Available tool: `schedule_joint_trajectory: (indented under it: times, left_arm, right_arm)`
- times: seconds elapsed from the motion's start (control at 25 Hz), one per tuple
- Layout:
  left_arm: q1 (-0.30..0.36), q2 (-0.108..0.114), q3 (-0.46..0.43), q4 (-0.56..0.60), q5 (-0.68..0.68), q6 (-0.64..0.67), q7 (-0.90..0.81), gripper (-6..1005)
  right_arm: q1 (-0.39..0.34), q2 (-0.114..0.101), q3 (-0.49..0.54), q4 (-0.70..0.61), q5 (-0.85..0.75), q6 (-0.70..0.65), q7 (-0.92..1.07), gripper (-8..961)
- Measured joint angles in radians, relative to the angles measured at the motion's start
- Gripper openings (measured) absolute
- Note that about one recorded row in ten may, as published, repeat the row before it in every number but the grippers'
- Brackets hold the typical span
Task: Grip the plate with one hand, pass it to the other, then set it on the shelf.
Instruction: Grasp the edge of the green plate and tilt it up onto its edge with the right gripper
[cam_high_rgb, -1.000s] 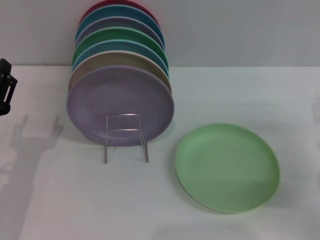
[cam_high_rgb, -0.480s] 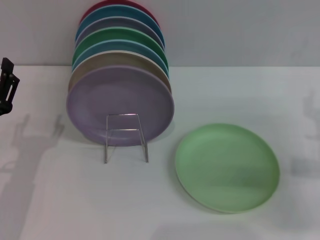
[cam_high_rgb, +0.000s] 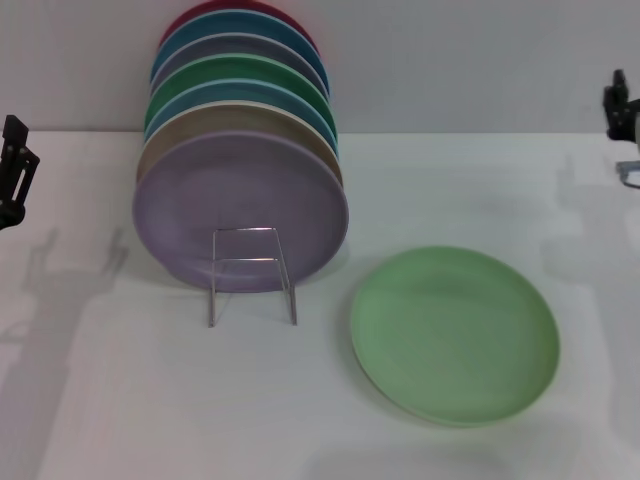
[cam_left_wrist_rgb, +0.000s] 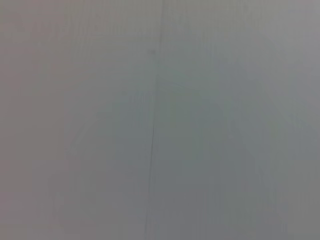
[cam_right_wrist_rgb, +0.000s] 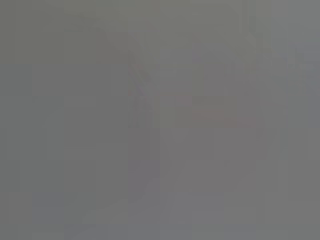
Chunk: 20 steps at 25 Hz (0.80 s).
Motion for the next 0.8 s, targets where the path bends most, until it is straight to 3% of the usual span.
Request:
schedule_joint_trajectory:
  times: [0.04,0.12,0.16,0.2,0.32,0.36,0.44,0.52,0.56,0.8]
  left_arm:
    - [-0.001,0.000,0.000,0.001,0.000,-0.001,0.000,820]
    - [-0.005,0.000,-0.002,0.002,0.000,-0.004,0.001,819]
    - [-0.006,0.002,-0.003,0.003,0.000,-0.008,0.001,819]
    - [-0.006,0.002,-0.003,0.003,0.000,-0.008,0.001,819]
    - [-0.009,0.003,-0.004,0.005,-0.005,-0.010,0.001,819]
    - [-0.012,0.003,-0.005,0.005,-0.005,-0.010,0.001,819]
    - [-0.016,0.002,-0.005,0.005,-0.003,-0.011,0.001,818]
    - [-0.019,0.002,-0.005,0.005,-0.002,-0.011,0.000,818]
    - [-0.024,0.001,-0.005,0.005,-0.002,-0.011,0.000,818]
    - [-0.031,0.000,0.000,-0.002,0.000,-0.011,0.003,817]
  right_arm:
    - [-0.022,0.021,0.073,0.054,0.001,0.105,-0.069,546]
    - [-0.051,0.042,0.153,0.125,0.011,0.258,-0.147,546]
    - [-0.074,0.040,0.184,0.181,0.037,0.361,-0.169,546]
    - [-0.074,0.040,0.184,0.181,0.037,0.361,-0.169,546]
    - [-0.099,0.037,0.244,0.238,0.055,0.520,-0.169,546]
    - [-0.100,0.037,0.307,0.247,0.048,0.628,-0.149,546]
    - [-0.095,0.036,0.341,0.248,0.033,0.690,-0.124,546]
    - [-0.075,0.031,0.411,0.248,-0.043,0.812,-0.038,547]
    - [-0.047,0.030,0.470,0.246,-0.163,0.912,0.053,547]
    - [0.006,0.032,0.528,0.263,-0.419,1.080,0.193,547]
